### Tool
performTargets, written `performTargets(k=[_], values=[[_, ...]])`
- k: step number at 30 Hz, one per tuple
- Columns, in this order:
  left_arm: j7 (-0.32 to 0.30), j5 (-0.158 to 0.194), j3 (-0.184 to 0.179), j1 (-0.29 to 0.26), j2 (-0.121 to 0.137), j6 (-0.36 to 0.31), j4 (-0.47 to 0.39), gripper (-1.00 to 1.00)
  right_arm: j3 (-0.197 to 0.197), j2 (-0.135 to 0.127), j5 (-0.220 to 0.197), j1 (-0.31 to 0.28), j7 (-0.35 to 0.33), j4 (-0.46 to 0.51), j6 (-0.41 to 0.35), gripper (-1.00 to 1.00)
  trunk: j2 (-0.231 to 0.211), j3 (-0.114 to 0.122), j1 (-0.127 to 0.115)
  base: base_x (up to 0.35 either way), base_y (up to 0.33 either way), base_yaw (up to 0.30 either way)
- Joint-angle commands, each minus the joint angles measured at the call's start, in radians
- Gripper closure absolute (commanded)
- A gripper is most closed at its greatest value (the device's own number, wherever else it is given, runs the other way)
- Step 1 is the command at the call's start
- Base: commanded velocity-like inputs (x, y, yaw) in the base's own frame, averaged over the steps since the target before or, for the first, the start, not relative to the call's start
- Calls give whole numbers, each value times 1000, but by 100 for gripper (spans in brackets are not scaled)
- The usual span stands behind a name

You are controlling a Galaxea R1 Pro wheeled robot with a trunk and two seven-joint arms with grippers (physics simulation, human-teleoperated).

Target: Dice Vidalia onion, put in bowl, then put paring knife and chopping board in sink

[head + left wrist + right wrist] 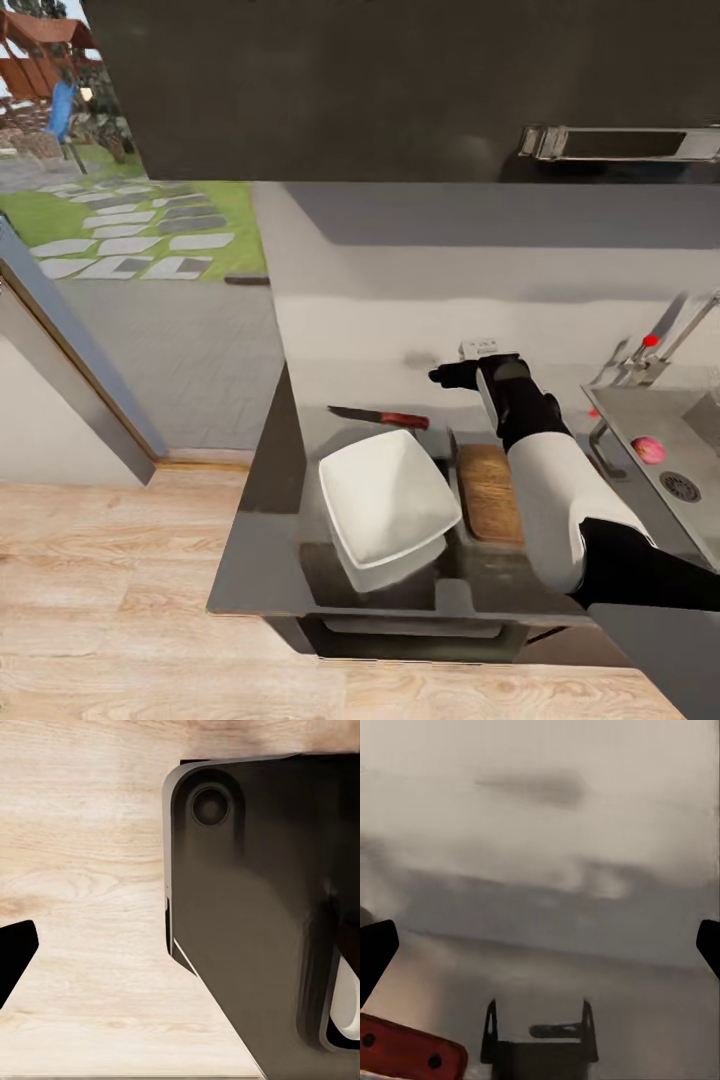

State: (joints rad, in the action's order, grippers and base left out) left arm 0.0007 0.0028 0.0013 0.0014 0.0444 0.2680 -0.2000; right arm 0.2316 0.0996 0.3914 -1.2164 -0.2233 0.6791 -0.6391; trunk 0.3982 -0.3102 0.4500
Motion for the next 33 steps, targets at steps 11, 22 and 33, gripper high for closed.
performTargets(k=[11,22,33], values=[[0,0,0,0,0,2,-1,-100,8,-5,12,97,-101,141,45,-100,2,-2,0,-260,-118,0],[-1,0,1,0,0,2,-1,-100,12,-7,12,387,-308,648,38,-100,2,-2,0,-203,-121,0],[0,0,2,0,0,2,-1,-100,15,-5,14,530,-401,813,47,-100,2,-2,0,-203,-116,0]])
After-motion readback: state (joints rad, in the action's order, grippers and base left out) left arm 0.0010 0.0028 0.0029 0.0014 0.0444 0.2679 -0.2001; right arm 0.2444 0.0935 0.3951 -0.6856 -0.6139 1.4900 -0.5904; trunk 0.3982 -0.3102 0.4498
